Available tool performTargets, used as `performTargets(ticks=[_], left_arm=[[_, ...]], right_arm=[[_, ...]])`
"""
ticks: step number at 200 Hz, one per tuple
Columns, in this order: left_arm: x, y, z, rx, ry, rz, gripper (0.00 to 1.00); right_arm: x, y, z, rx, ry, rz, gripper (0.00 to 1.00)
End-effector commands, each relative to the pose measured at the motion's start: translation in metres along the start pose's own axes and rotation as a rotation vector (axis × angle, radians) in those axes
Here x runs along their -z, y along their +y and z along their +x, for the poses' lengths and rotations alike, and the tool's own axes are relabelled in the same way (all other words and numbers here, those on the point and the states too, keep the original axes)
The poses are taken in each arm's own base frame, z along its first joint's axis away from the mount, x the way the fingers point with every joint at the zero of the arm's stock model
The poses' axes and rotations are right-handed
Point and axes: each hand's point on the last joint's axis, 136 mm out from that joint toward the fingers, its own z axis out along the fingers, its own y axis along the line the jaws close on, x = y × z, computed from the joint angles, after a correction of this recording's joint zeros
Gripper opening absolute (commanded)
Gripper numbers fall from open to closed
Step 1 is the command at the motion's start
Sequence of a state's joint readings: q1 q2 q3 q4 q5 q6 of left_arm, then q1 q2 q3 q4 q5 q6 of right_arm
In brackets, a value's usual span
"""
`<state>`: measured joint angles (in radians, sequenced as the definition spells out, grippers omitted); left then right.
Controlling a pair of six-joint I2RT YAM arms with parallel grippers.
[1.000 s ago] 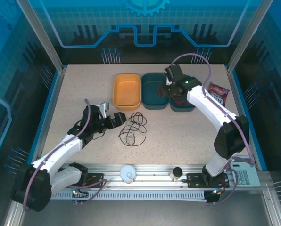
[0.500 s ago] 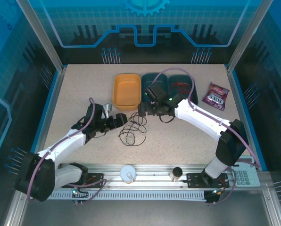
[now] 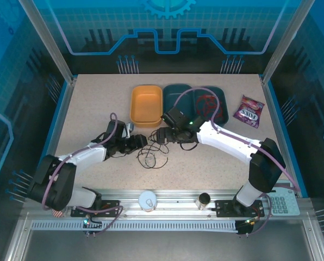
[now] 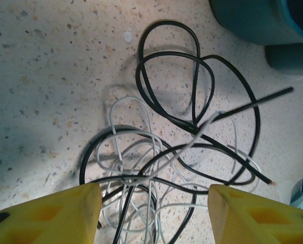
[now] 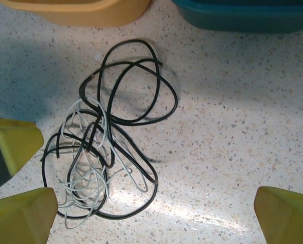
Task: Untangle the cables
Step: Pick up the cable.
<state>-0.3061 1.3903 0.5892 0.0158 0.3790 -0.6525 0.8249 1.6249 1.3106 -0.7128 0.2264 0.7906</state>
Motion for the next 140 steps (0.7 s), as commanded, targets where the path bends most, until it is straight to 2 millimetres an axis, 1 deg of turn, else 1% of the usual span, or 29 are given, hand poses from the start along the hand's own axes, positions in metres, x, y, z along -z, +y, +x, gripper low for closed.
performTargets(ticks=[1,35,56,86,106,128,140], left_arm=[[-0.004,-0.024,-0.012,-0.040,-0.008,0.072,0.56],[-0.015,-0.026,-0.014,-0.052,0.004,0.075,0.55],[-0.024,-0.024,-0.013,-0.046,0.024,0.073,0.53],[-0.032,-0.023,-0.010,-0.043,0.040,0.070,0.50],[-0.035,-0.023,-0.010,-0.036,0.043,0.069,0.40],[-0.035,-0.022,-0.009,-0.034,0.043,0.065,0.26],[-0.033,-0.021,-0.010,-0.033,0.039,0.059,0.18]], right_arm=[[0.001,0.006,0.009,-0.027,0.014,-0.035,1.00],[-0.007,0.010,0.018,-0.034,0.043,-0.060,1.00],[-0.011,0.014,0.021,-0.034,0.060,-0.073,0.99],[-0.019,0.019,0.028,-0.017,0.093,-0.071,0.82],[-0.025,0.020,0.032,-0.006,0.114,-0.053,0.71],[-0.030,0.026,0.034,0.009,0.127,-0.052,0.59],[-0.033,0.029,0.035,0.016,0.134,-0.050,0.54]])
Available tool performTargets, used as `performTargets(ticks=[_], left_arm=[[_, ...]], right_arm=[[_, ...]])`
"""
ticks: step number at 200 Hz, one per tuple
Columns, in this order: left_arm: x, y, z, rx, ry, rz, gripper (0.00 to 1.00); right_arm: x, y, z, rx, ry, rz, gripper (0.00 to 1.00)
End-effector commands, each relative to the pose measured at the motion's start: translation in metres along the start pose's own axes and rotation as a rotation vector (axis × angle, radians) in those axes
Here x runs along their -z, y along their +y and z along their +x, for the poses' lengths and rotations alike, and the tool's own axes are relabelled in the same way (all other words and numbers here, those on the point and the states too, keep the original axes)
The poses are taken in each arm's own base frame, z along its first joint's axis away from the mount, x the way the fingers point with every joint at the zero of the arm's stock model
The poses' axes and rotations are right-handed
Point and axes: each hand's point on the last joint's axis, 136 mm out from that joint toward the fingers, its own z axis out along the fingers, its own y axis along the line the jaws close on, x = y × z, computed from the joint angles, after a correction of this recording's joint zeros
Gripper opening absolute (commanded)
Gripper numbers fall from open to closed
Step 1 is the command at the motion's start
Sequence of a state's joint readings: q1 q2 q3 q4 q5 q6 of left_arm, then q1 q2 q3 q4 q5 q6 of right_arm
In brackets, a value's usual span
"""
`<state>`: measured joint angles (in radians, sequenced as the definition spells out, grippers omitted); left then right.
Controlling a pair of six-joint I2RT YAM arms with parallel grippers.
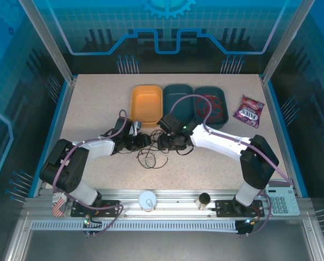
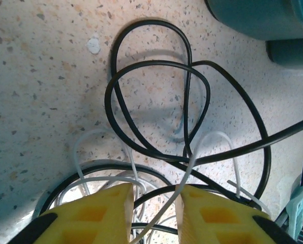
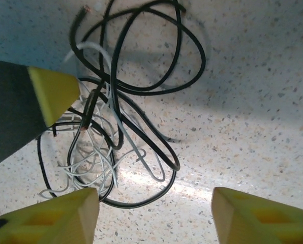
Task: Untangle the cables
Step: Pick up the cable.
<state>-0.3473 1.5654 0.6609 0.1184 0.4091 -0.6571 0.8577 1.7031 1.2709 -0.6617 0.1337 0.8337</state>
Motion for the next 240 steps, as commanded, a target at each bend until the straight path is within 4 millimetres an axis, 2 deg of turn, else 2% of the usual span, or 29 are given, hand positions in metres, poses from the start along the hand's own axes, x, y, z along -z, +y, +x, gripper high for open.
performTargets(ticks=[1,20,39,87,133,175,240], left_arm=[[0.001,-0.011,-0.006,-0.011,-0.012,0.028,0.18],[0.005,-0.011,-0.007,-0.010,-0.027,0.019,0.07],[0.012,-0.012,-0.008,-0.018,-0.047,0.004,0.01],[0.029,-0.022,-0.009,-0.050,-0.069,0.007,0.00],[0.050,-0.045,-0.012,-0.104,-0.103,0.064,0.00],[0.076,-0.073,-0.016,-0.215,-0.145,0.127,0.00],[0.098,-0.096,-0.024,-0.250,-0.213,0.176,0.01]], right_arm=[[-0.001,0.014,0.001,0.025,0.014,-0.015,0.54],[-0.005,0.015,0.001,0.032,0.018,-0.006,0.47],[-0.006,0.015,-0.002,0.034,0.013,0.005,0.44],[-0.004,0.015,-0.006,0.041,0.002,0.016,0.36],[0.004,0.018,-0.011,0.053,-0.021,0.001,0.35],[0.027,0.024,-0.026,0.100,-0.124,-0.053,0.36],[0.065,0.035,-0.038,0.108,-0.245,-0.282,0.40]])
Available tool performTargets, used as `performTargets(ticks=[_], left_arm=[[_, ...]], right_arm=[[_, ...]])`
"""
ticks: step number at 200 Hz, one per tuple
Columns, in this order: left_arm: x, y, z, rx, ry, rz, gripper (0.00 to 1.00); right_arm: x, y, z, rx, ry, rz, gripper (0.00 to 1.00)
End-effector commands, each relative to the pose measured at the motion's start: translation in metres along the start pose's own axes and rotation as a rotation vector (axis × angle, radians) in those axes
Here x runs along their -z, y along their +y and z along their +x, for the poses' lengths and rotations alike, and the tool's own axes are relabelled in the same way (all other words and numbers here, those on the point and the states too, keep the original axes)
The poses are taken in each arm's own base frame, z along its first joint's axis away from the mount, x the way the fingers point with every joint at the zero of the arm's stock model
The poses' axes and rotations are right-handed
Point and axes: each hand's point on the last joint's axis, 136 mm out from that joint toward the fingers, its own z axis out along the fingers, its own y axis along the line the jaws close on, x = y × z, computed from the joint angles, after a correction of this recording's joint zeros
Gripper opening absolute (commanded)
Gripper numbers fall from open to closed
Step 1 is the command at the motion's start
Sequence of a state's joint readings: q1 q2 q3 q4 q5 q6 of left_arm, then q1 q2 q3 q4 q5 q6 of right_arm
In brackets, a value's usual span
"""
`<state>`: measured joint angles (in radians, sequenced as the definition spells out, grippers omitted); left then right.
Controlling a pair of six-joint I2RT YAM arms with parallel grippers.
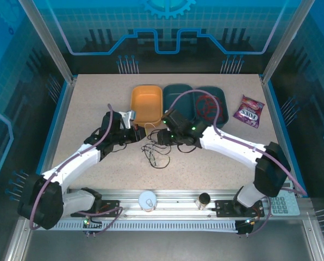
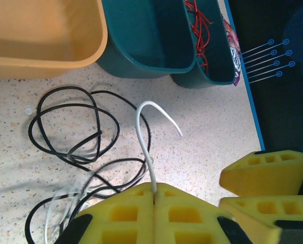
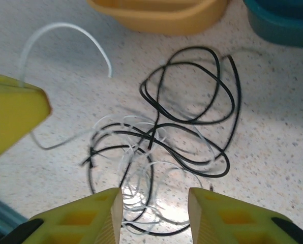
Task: Untangle the cables
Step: Pick up the cable, then pass the cable to the center of the table.
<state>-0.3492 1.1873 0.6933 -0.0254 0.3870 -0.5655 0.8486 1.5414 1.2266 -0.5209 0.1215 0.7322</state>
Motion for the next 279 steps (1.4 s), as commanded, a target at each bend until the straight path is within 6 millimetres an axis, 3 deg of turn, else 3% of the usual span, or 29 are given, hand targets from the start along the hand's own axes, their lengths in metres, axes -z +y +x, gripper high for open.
performTargets(ticks=[1,49,100,132,179,279], left_arm=[[0.009,-0.019,-0.011,-0.031,-0.023,0.041,0.01],[0.014,-0.032,-0.022,0.035,-0.030,0.056,0.03],[0.023,-0.044,-0.029,0.019,-0.052,0.081,0.03],[0.033,-0.064,-0.041,0.029,-0.068,0.119,0.03],[0.062,-0.096,-0.065,-0.020,-0.125,0.140,0.04],[0.076,-0.112,-0.071,-0.025,-0.149,0.174,0.05]], right_arm=[[0.009,0.013,-0.011,0.018,-0.060,-0.110,0.40],[0.009,0.037,-0.009,0.052,-0.132,-0.247,0.38],[0.028,0.055,-0.028,0.091,-0.209,-0.298,0.40],[0.030,0.066,-0.030,0.150,-0.250,-0.318,0.41],[0.016,0.069,-0.027,0.172,-0.287,-0.328,0.42],[-0.024,0.058,-0.018,0.138,-0.223,-0.271,0.37]])
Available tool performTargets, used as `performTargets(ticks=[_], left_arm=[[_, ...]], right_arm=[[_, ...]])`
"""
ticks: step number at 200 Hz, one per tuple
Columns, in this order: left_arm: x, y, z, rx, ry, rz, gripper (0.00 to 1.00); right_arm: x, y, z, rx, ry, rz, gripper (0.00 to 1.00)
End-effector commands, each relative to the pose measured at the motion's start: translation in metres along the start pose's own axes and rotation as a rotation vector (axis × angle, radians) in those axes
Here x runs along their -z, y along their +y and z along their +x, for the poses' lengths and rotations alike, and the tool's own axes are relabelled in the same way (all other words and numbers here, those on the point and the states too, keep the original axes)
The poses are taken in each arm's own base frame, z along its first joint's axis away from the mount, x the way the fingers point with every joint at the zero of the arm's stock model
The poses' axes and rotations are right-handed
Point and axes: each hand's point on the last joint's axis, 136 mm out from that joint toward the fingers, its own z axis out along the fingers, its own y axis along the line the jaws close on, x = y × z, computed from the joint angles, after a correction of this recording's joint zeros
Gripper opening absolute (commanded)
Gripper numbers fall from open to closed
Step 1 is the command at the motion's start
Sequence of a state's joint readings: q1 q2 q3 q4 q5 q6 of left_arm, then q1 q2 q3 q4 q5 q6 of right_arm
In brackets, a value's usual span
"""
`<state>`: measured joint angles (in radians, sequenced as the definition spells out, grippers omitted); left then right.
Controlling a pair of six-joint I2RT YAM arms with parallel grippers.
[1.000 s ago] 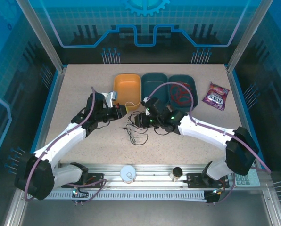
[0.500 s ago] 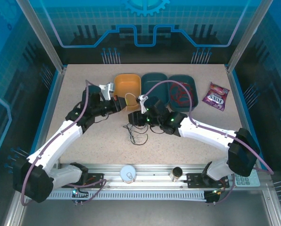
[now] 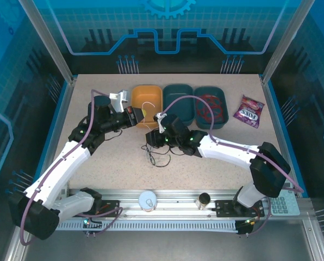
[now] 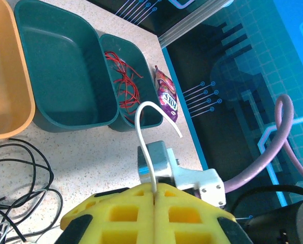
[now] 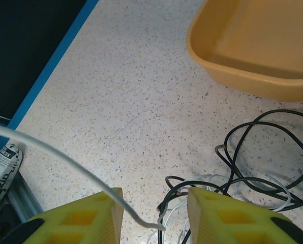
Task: Untangle the cables
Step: Pass the cable to the center of the table.
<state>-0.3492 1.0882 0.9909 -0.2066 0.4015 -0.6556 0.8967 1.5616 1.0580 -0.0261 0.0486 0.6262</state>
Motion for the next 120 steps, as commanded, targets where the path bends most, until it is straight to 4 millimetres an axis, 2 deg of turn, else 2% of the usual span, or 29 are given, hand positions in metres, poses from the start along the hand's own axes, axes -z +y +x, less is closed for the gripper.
performTargets(ticks=[1,35,53,65,83,92,120], left_arm=[[0.010,-0.018,-0.006,-0.013,-0.012,0.039,0.05],[0.013,-0.020,-0.007,-0.015,-0.019,0.037,0.05],[0.016,-0.022,-0.008,-0.020,-0.026,0.043,0.07],[0.017,-0.022,-0.007,-0.025,-0.027,0.041,0.13],[0.017,-0.014,-0.006,-0.025,-0.034,0.003,0.26],[0.018,-0.005,-0.005,-0.021,-0.040,-0.031,0.35],[0.019,0.026,0.004,-0.010,-0.042,-0.154,0.54]], right_arm=[[-0.004,0.002,-0.005,-0.001,-0.035,-0.005,0.36],[-0.004,-0.009,-0.005,-0.015,-0.046,0.028,0.26],[0.000,-0.014,-0.008,-0.023,-0.060,0.050,0.11],[0.006,-0.016,-0.013,-0.030,-0.066,0.065,0.00],[0.019,-0.014,-0.023,-0.018,-0.085,0.078,0.00],[0.028,-0.012,-0.028,-0.015,-0.095,0.085,0.00],[0.059,-0.003,-0.045,-0.014,-0.106,0.106,0.00]])
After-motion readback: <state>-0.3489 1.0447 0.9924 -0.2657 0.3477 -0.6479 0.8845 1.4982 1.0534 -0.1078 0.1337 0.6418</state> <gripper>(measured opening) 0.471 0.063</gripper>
